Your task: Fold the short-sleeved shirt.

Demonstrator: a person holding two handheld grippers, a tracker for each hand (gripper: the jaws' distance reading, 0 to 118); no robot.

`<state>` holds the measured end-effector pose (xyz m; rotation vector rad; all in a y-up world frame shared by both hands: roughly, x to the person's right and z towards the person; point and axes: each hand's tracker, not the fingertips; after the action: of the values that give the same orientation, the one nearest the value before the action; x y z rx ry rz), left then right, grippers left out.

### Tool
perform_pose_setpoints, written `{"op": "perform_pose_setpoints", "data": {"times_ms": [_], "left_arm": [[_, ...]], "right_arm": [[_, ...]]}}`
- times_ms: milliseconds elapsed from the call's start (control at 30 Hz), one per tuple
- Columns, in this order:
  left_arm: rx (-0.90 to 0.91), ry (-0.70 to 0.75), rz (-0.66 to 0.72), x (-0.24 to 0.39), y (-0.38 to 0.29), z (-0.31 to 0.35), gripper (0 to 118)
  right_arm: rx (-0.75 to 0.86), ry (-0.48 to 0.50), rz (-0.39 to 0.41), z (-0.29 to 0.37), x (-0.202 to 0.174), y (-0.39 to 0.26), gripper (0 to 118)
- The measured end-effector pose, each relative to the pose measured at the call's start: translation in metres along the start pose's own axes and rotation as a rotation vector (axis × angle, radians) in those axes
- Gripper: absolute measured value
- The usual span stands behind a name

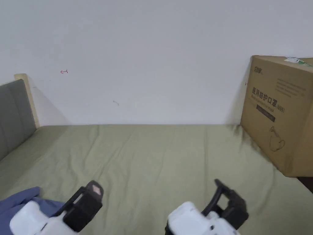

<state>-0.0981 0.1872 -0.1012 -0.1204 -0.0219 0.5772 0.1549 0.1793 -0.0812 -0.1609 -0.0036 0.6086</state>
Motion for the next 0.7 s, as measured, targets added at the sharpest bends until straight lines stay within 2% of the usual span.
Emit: {"op": "perform_pose_setpoints", "data": {"times_ms": [133, 167, 200, 233, 333, 467, 567, 633, 667, 700], "left_arm": [[0.065, -0.058, -0.519, 0.051, 0.0, 0.008, 117], [0.079, -0.078, -0.642, 0.059, -0.005, 0.01, 117], [0.084, -0.08, -0.701, 0.062, -0.01, 0.015, 117], [0.093, -0.055, -0.691, 0.064, -0.015, 0.016, 117], [0.095, -0.057, -0.642, 0.059, -0.02, 0.018, 118], [0.093, -0.025, -0.609, 0.054, -0.021, 0.016, 118], [0.065, -0.019, -0.569, 0.052, -0.015, 0.017, 118], [0.033, 0.006, -0.577, 0.055, -0.01, 0.017, 115], [0.03, 0.002, -0.588, 0.056, -0.009, 0.019, 107], [0.035, -0.006, -0.591, 0.055, -0.01, 0.021, 89]], "right_arm": [[0.011, 0.04, -0.615, -0.006, 0.053, -0.016, 118], [-0.042, -0.003, -0.714, -0.008, 0.06, -0.027, 118], [-0.058, -0.029, -0.767, -0.009, 0.065, -0.039, 118], [-0.06, -0.069, -0.77, -0.009, 0.066, -0.049, 118], [-0.085, -0.136, -0.669, -0.004, 0.061, -0.062, 118], [0.007, -0.141, -0.566, 0.016, 0.051, -0.044, 118], [0.048, -0.132, -0.535, 0.019, 0.055, -0.037, 118], [0.017, -0.149, -0.522, 0.022, 0.054, -0.028, 118], [0.025, -0.148, -0.516, 0.02, 0.055, -0.03, 117], [0.037, -0.15, -0.5, 0.021, 0.053, -0.03, 114]]}}
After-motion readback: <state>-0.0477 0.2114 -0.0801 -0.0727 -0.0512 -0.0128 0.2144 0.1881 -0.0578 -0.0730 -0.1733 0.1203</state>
